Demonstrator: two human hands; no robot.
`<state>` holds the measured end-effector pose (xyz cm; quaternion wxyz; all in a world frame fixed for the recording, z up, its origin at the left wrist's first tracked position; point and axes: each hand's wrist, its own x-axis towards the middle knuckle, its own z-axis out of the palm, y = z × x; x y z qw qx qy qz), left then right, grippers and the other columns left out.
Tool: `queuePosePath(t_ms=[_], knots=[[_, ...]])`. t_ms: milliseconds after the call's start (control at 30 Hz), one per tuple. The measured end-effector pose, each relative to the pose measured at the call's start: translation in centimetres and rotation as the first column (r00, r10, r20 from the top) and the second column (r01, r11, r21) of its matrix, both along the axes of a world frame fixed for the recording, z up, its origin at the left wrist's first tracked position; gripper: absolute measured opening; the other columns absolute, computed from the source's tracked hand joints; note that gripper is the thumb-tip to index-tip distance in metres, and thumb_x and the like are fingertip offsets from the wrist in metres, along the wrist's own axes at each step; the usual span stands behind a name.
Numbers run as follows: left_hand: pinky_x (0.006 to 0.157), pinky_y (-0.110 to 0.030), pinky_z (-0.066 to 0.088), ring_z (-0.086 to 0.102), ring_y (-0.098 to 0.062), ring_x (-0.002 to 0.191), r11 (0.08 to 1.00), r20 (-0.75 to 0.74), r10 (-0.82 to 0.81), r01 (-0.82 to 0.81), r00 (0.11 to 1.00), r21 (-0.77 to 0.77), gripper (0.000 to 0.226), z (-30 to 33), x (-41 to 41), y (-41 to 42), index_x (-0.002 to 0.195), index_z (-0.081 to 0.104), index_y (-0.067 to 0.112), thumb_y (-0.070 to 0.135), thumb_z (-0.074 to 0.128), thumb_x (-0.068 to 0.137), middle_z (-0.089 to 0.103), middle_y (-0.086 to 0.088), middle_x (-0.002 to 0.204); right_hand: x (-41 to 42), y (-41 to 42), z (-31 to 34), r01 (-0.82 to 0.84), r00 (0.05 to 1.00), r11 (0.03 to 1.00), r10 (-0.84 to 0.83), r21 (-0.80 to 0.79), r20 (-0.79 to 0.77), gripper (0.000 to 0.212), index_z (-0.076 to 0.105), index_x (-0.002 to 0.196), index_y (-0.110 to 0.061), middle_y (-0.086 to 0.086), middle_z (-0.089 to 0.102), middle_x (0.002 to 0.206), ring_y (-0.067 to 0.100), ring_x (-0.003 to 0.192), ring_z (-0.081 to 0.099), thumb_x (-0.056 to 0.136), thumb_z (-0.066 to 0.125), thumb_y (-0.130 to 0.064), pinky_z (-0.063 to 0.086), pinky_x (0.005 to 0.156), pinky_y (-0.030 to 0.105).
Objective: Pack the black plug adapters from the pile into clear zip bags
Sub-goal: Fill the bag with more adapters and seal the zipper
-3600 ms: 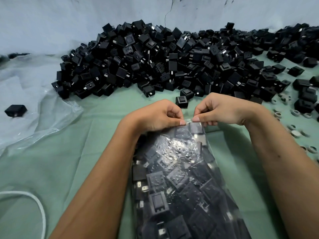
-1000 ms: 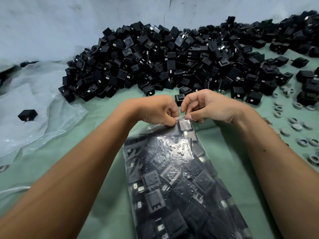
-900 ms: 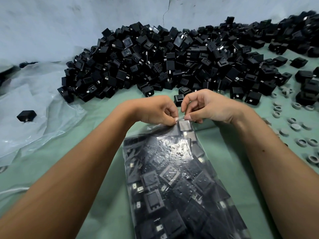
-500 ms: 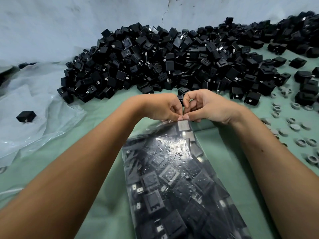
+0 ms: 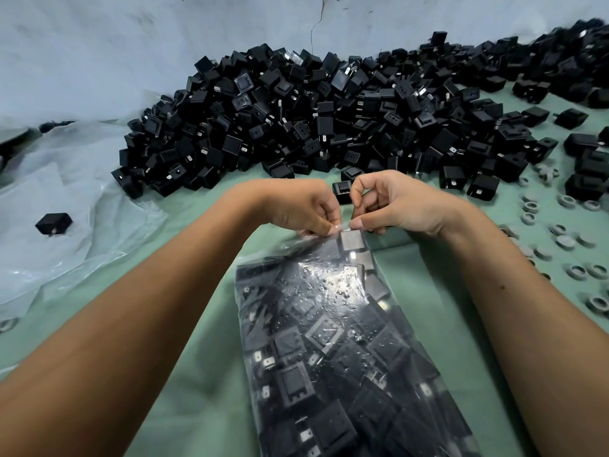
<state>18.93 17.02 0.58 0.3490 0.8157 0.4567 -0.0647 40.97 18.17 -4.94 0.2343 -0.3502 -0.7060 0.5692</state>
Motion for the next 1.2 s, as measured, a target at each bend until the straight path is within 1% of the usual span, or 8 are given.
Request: queuePosePath(t_ms=[100,367,667,733,833,867,1033,1200], knots=[[0.072,-0.034,0.047,0.057,-0.018,0.069,1.0,0.032,0.005,-0.005,0.999,-0.012,0.007,-0.1,0.0,-0.3,0.095,0.072,0.007,0.01,0.066,0.098,0.067,-0.006,0.077,-0.1,-0.1,0.1,-0.008,1.0,1.0,0.008,-0.008,0.005,0.023,0.058,0.092,-0.007,0.012,0.071,0.077,0.014,0.056,0.06,0.085,0.076,0.005,0.048,0.051,0.02],[0.068,-0.035,0.039,0.05,-0.019,0.068,1.0,0.044,0.013,-0.013,0.999,0.008,0.011,-0.4,0.2,-0.7,0.095,0.07,0.0,0.01,0.066,0.095,0.064,-0.01,0.076,-0.3,-0.4,0.7,-0.019,0.996,1.0,0.019,-0.003,0.09,0.017,0.064,0.106,-0.001,0.014,0.075,0.087,0.01,0.054,0.054,0.091,0.073,0.002,0.044,0.049,0.017],[0.059,-0.012,0.042,0.053,-0.002,0.058,0.992,0.128,0.125,-0.12,0.984,-0.049,0.011,-1.2,-1.8,-1.2,0.098,0.075,0.01,0.019,0.069,0.098,0.066,0.013,0.065,-0.4,-1.0,1.1,-0.055,0.997,0.998,0.053,0.034,0.057,0.022,0.059,0.093,-0.009,0.015,0.069,0.081,0.018,0.064,0.055,0.089,0.07,0.01,0.045,0.054,0.022],[0.063,-0.017,0.043,0.054,-0.005,0.06,0.987,0.167,0.152,-0.14,0.974,-0.084,0.01,-1.4,-2.3,-1.5,0.097,0.075,0.009,0.017,0.069,0.098,0.067,0.007,0.067,-0.5,-1.0,0.9,-0.053,0.997,0.998,0.052,0.035,0.05,0.025,0.057,0.091,-0.01,0.014,0.068,0.08,0.02,0.065,0.054,0.089,0.069,0.013,0.043,0.055,0.023],[0.074,-0.035,0.043,0.055,-0.019,0.072,0.985,0.207,0.169,-0.159,0.964,-0.065,0.011,-1.9,-2.2,-1.8,0.095,0.075,0.007,0.015,0.068,0.098,0.072,-0.023,0.083,-0.6,-0.6,1.0,-0.06,0.994,0.998,0.057,0.027,0.089,0.023,0.059,0.093,-0.009,0.01,0.069,0.079,0.017,0.066,0.054,0.09,0.07,0.011,0.042,0.055,0.023],[0.074,-0.036,0.044,0.056,-0.02,0.072,0.986,0.208,0.168,-0.161,0.964,-0.049,0.013,-2.1,-2.2,-1.9,0.094,0.075,0.007,0.016,0.067,0.099,0.073,-0.025,0.087,-0.5,-0.4,1.2,-0.066,0.991,0.998,0.064,0.015,0.115,0.02,0.061,0.096,-0.008,0.01,0.069,0.08,0.016,0.066,0.054,0.09,0.071,0.009,0.042,0.055,0.023],[0.06,-0.026,0.038,0.045,-0.008,0.055,0.989,0.178,0.143,-0.149,0.974,0.018,0.022,-2.5,-1.6,-2.2,0.082,0.068,0.015,0.02,0.063,0.102,0.058,0.008,0.061,-1.4,0.2,2.4,-0.121,0.954,0.993,0.116,-0.002,0.277,0.021,0.068,0.109,-0.009,0.013,0.075,0.087,0.015,0.068,0.058,0.091,0.074,0.0,0.045,0.056,0.022],[0.053,-0.022,0.034,0.04,-0.003,0.048,0.99,0.227,0.139,-0.143,0.964,0.001,0.021,-2.7,-1.7,-2.0,0.08,0.067,0.015,0.017,0.065,0.101,0.051,0.015,0.052,-2.4,0.1,2.7,-0.145,0.948,0.989,0.128,0.038,0.292,0.023,0.065,0.108,-0.002,0.029,0.073,0.094,0.03,0.08,0.061,0.088,0.076,0.004,0.047,0.072,0.039]])
